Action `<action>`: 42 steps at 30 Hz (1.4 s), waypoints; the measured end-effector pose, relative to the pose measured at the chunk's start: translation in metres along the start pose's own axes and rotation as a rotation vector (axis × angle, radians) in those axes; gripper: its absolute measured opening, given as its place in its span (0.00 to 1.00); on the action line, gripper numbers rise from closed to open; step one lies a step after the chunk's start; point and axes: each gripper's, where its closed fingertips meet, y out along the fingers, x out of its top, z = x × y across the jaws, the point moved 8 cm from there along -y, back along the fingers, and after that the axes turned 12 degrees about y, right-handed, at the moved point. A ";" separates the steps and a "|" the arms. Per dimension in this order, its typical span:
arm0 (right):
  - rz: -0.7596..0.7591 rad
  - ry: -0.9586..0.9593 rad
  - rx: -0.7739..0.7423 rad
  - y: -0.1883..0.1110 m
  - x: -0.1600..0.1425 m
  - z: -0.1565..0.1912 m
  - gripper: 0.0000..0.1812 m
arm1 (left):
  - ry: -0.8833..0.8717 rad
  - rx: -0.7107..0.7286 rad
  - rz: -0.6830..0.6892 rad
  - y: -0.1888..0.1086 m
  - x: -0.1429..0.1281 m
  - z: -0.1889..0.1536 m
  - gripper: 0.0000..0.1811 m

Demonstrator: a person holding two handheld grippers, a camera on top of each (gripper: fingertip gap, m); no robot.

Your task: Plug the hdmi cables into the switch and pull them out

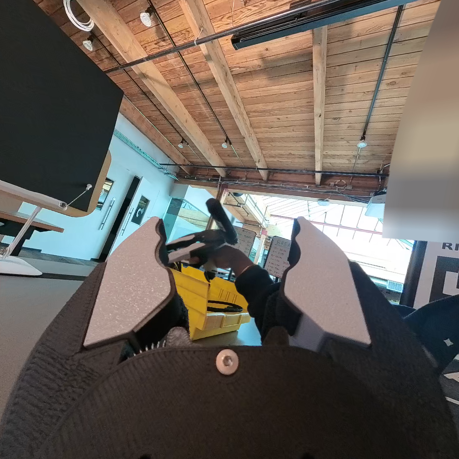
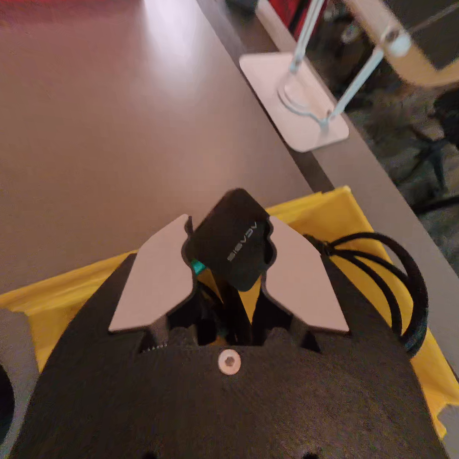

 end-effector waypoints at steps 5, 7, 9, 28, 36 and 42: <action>0.013 0.154 -0.024 0.001 -0.005 -0.013 0.32 | -0.006 0.002 0.001 0.000 0.000 0.000 0.52; 0.006 0.181 -0.015 0.000 -0.008 -0.017 0.32 | -0.008 0.002 0.003 0.000 -0.001 0.000 0.52; -0.010 0.226 -0.001 -0.003 -0.010 -0.020 0.29 | -0.010 0.002 0.003 0.000 -0.001 0.000 0.52; -0.002 0.230 -0.297 -0.034 -0.020 -0.049 0.32 | -0.015 -0.001 0.001 0.000 -0.001 0.000 0.52; 0.137 0.559 -0.491 -0.138 -0.073 -0.056 0.43 | -0.013 0.001 0.010 0.000 -0.002 0.000 0.51; 0.398 0.785 -0.254 -0.141 -0.137 -0.045 0.30 | -0.010 0.002 0.016 0.000 -0.002 0.000 0.51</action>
